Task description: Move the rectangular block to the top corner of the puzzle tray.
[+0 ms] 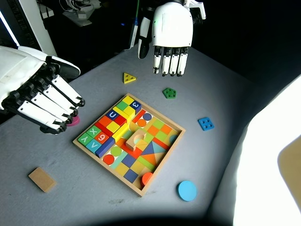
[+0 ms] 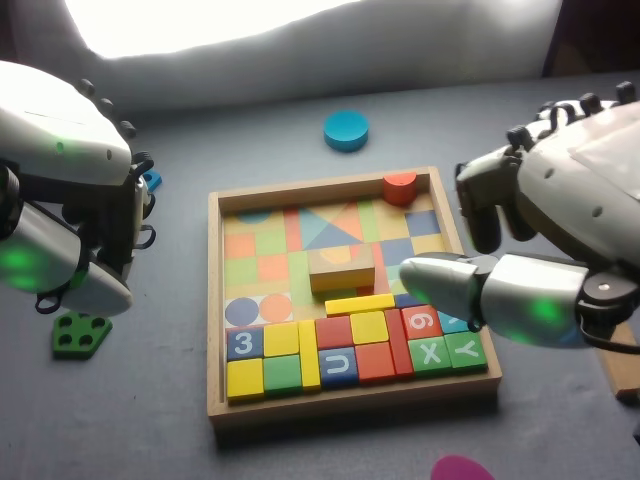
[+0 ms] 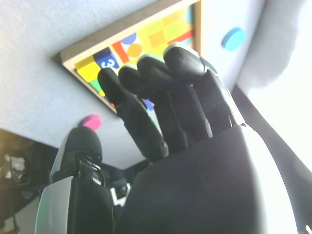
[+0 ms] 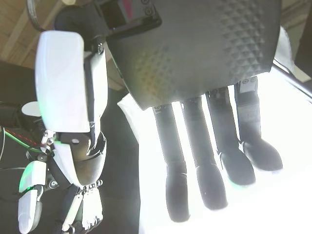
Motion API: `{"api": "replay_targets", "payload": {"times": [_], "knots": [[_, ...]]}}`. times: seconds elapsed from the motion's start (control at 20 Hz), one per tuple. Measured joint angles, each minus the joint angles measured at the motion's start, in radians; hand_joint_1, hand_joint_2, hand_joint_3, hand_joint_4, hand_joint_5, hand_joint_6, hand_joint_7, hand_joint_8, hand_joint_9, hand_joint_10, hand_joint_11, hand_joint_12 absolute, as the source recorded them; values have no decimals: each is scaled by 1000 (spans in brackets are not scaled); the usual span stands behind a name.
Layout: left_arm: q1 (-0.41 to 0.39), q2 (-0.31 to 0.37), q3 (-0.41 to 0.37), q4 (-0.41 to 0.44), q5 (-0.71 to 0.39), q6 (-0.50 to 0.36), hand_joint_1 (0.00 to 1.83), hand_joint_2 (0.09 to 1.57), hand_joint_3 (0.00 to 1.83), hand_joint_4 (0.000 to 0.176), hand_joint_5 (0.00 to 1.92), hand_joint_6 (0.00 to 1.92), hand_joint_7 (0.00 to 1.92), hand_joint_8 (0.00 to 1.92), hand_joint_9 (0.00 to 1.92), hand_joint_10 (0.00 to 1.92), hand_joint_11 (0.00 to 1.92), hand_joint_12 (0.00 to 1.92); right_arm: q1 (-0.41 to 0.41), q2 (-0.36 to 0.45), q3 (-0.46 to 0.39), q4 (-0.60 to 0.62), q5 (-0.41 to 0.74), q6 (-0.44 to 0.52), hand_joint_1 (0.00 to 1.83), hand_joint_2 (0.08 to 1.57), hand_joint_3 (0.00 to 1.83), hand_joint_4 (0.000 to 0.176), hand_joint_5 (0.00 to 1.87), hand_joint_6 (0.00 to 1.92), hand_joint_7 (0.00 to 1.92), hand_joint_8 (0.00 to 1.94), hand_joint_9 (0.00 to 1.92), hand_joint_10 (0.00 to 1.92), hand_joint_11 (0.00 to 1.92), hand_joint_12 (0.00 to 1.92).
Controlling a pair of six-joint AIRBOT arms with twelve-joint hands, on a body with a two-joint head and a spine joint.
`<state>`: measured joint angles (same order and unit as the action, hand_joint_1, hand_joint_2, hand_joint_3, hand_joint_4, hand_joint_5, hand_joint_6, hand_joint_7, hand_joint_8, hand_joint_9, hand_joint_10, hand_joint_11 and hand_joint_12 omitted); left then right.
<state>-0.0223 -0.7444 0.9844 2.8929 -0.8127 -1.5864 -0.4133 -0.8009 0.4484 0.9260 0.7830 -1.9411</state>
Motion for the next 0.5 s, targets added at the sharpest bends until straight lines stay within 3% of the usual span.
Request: {"api": "replay_targets", "payload": {"times": [0.05, 0.2, 0.3, 0.35, 0.5], "knots": [[0, 0, 0, 4, -3, 3, 31, 1260, 14, 25, 222, 11, 209, 3, 203, 10, 0, 709, 0, 0, 7, -6, -24, 9, 0, 1111, 74, 0, 103, 124, 179, 19, 16, 258, 0, 215], [0, 0, 0, 1, 1, 1, 52, 1266, 9, 21, 230, 8, 204, 0, 203, 4, 0, 738, 0, 0, 37, -79, -72, 50, 15, 1135, 28, 0, 127, 76, 203, 8, 36, 236, 0, 215], [0, 0, 0, 2, -1, 1, 18, 1271, 8, 24, 217, 1, 203, 0, 201, 2, 0, 725, 7, 0, 50, -78, -100, 55, 3, 1137, 13, 0, 121, 46, 154, 2, 9, 205, 0, 60], [0, 0, 0, 2, -2, 1, 3, 1275, 8, 18, 224, 4, 212, 4, 208, 4, 0, 720, 5, 0, 52, -69, -106, 55, 0, 1136, 11, 0, 136, 50, 163, 7, 21, 207, 0, 43], [0, 0, 3, 2, -2, 2, 0, 1272, 2, 20, 241, 4, 209, 4, 210, 4, 0, 700, 2, -20, 52, -72, -106, 37, 0, 1129, 5, 0, 203, 68, 176, 8, 13, 194, 0, 7]]}}
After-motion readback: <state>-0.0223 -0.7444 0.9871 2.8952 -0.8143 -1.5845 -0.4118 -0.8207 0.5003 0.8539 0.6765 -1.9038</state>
